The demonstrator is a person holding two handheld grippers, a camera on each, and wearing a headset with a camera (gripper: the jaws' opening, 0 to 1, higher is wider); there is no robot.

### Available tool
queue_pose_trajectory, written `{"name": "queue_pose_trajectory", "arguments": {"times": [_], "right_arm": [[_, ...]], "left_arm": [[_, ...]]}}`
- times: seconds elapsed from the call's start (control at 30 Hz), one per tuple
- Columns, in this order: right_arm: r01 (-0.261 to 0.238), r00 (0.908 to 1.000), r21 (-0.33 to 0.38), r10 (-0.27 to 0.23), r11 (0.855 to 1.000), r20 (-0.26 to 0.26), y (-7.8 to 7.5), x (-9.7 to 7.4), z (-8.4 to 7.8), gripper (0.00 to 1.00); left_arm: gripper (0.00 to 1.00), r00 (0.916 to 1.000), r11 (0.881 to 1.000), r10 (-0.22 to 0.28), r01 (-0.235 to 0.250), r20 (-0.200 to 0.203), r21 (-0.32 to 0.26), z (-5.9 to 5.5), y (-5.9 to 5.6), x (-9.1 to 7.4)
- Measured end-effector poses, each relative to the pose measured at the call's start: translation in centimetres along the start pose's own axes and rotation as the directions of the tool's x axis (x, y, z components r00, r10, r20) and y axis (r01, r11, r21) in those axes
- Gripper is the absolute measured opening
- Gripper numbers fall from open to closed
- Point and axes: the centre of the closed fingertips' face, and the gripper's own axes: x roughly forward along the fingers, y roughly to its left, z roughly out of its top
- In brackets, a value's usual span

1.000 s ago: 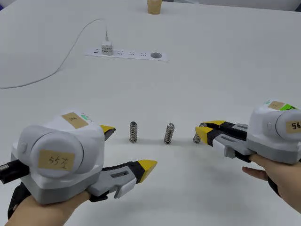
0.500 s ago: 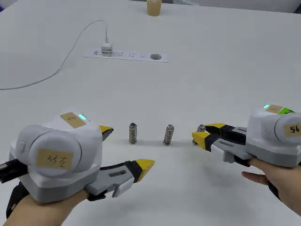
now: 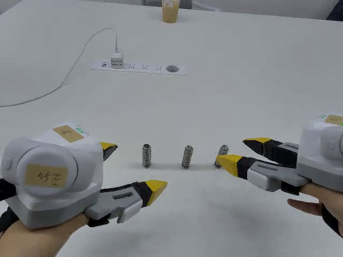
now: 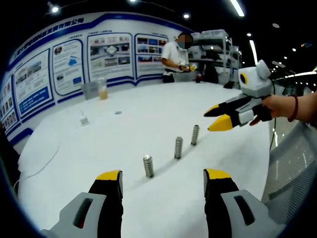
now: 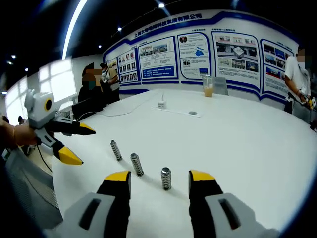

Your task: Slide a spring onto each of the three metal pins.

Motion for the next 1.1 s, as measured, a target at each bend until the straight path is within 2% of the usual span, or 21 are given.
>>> {"name": "queue_pose_trajectory", "arguments": {"times": [0.17,0.43,0.83,1.1], "right_arm": [[0.006,0.9999,0.04,-0.006,0.999,-0.013,0.0,-1.3,-0.1,0.54],[0.001,0.9995,0.067,0.001,0.998,-0.031,0.5,-3.1,-0.1,0.66],[-0.014,0.9986,0.064,0.017,0.998,-0.051,1.8,-5.1,-0.9,0.79],[-0.006,0.9975,0.038,0.009,0.999,-0.07,2.4,-5.8,-1.4,0.87]], "left_arm": [[0.71,1.0,1.0,-0.003,0.003,-0.007,-0.009,0.0,0.0,-0.6],[0.76,0.9998,0.999,-0.002,0.001,-0.018,-0.032,-0.2,0.1,-1.7],[0.84,0.9996,0.999,0.009,-0.01,-0.026,-0.043,-0.4,0.1,-3.7],[0.9,0.999,0.998,0.017,-0.02,-0.042,-0.066,-1.2,0.0,-4.7]]}}
